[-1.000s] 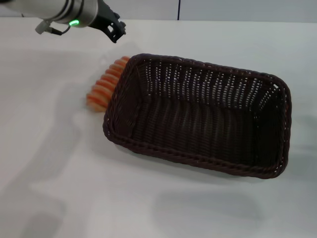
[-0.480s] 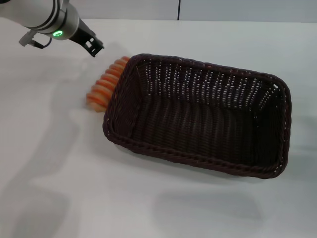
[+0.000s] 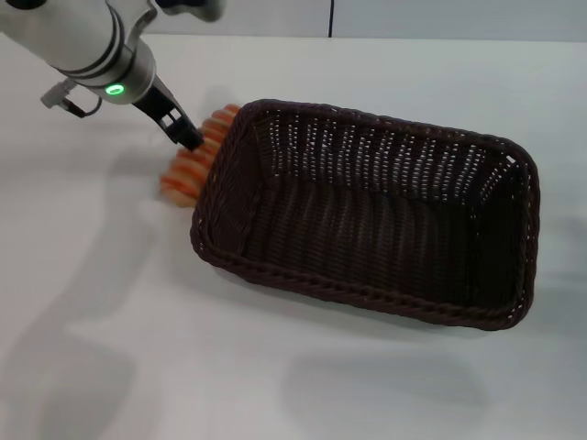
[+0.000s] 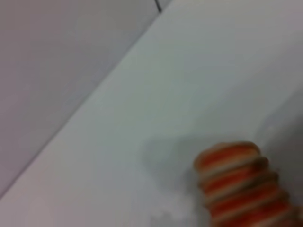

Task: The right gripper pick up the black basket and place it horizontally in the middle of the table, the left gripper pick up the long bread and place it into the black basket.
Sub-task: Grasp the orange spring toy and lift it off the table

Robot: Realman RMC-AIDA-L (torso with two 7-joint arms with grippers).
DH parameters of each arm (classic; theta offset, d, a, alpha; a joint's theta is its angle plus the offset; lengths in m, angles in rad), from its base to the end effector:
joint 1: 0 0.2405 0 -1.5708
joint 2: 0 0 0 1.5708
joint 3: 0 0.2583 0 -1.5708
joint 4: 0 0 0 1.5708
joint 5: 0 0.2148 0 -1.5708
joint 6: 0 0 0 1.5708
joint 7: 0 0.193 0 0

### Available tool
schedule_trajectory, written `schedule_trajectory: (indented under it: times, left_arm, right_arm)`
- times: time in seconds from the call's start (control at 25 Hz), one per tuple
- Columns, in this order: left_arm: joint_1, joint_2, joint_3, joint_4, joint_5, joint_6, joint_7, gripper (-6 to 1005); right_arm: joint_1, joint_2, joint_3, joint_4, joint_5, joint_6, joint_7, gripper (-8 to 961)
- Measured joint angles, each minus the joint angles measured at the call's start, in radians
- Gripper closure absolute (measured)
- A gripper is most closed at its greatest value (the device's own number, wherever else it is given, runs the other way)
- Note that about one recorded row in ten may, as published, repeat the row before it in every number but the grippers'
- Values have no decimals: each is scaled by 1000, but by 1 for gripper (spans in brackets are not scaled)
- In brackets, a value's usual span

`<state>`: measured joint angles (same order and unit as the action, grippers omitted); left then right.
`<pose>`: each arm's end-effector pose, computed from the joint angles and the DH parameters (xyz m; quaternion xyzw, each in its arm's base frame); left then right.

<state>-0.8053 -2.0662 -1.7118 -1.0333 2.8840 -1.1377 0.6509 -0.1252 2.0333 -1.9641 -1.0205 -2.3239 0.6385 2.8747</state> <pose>-0.2077 0.4643 -0.0416 -0.8957 -0.1852 0.2404 0.3251 0.3605 0.3188 0.0160 -0.5992 0.3624 0.2299 0.6758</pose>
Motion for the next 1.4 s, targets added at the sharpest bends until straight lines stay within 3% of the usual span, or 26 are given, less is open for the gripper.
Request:
schedule_trajectory:
  times: [0.16,0.36,0.56,1.4]
  left_arm:
    - [-7,-1,11,12,-3,-5,0,422]
    - [-10,-1,22,21,-30,-6,6,189]
    - [-20,-1,31,63,-54,10,14,155]
    - [-49,-2,68,149,-65,82,27,177]
  right_arm:
    - [-1,-1,-1,2,0,-1,0,169]
    - [-4,-5,-3,2,0,-1,0,168]
    - [-8,-5,-6,-2,0,-1,0,168]
    - [-12,-5,-17,-8,-2,-3,0,168]
